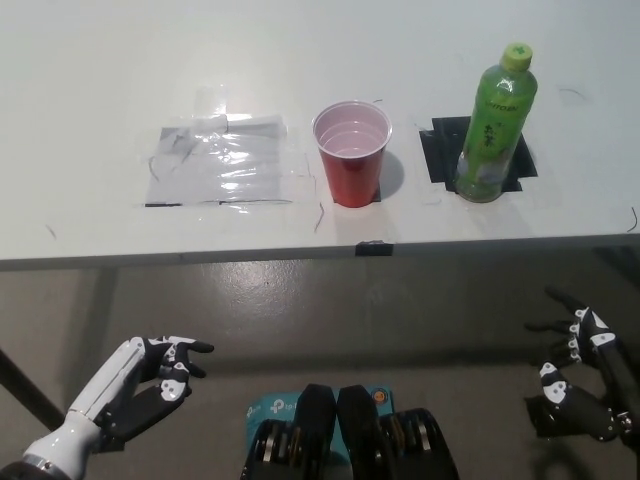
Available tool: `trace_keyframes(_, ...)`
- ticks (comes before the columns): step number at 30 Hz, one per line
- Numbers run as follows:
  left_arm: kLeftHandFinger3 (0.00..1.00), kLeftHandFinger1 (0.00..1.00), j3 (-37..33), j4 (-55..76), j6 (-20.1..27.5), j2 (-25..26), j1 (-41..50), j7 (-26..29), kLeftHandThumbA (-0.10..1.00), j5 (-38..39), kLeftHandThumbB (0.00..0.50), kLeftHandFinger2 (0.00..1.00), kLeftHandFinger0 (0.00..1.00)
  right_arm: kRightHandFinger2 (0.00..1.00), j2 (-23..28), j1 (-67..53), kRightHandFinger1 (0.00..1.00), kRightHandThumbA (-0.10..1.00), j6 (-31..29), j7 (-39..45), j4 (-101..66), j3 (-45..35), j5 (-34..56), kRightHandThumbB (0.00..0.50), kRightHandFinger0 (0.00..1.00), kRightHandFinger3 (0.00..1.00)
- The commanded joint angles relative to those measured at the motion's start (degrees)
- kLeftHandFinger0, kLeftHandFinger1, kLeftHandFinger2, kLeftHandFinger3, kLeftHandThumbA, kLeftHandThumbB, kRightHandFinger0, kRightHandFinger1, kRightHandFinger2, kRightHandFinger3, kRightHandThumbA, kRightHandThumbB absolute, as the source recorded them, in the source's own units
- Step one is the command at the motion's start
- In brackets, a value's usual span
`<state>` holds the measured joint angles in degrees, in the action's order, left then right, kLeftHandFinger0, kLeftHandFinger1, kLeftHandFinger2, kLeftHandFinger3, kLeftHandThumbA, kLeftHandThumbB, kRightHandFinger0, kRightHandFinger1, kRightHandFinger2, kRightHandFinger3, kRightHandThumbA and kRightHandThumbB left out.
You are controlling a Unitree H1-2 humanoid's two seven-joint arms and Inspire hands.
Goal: The robot uses its right hand to pick up a bottle kept in the middle of the desk and tilt it into a cup kept next to it to pour water out
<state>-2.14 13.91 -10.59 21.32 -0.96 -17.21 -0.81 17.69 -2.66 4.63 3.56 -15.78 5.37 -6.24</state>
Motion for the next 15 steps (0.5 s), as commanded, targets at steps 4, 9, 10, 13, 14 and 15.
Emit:
trace_keyframes(4,0.79,0.57,0.5,2.1,0.5,1.3,-0.2,-0.6,1.0,0.5,0.363,0.7,0.5,0.68,-0.8,0.7,0.44,0.26,0.2,0.8,-1.3,-0.8,-0.2,0.207,0.35,1.0)
trace_keyframes(9,0.78,0.57,0.6,2.1,0.5,1.2,-0.2,-0.7,1.0,0.8,0.366,0.69,0.49,0.83,-0.9,0.7,0.64,0.31,0.8,1.3,-1.6,-0.7,-0.4,0.235,0.49,1.0)
trace_keyframes(10,0.78,0.56,0.6,1.9,0.7,1.2,-0.2,-0.7,1.0,0.8,0.355,0.69,0.48,0.85,-0.9,0.7,0.66,0.31,1.1,1.4,-1.7,-0.7,-0.5,0.239,0.51,1.0)
trace_keyframes(13,0.78,0.57,0.6,2.3,0.4,1.2,-0.2,-0.6,1.0,0.5,0.349,0.69,0.5,0.9,-0.9,0.7,0.71,0.33,1.5,1.7,-1.7,-0.6,-1.3,0.24,0.54,1.0)
trace_keyframes(14,0.79,0.58,0.6,2.1,0.6,1.3,-0.2,-0.9,1.0,0.7,0.341,0.71,0.51,0.89,-0.8,0.8,0.72,0.33,1.7,1.8,-1.8,-0.6,-1.7,0.247,0.55,1.0)
trace_keyframes(15,0.79,0.58,0.6,2.1,0.6,1.3,-0.2,-0.9,1.0,0.7,0.341,0.71,0.51,0.89,-0.8,0.8,0.72,0.33,1.7,1.8,-1.8,-0.6,-1.7,0.247,0.55,1.0)
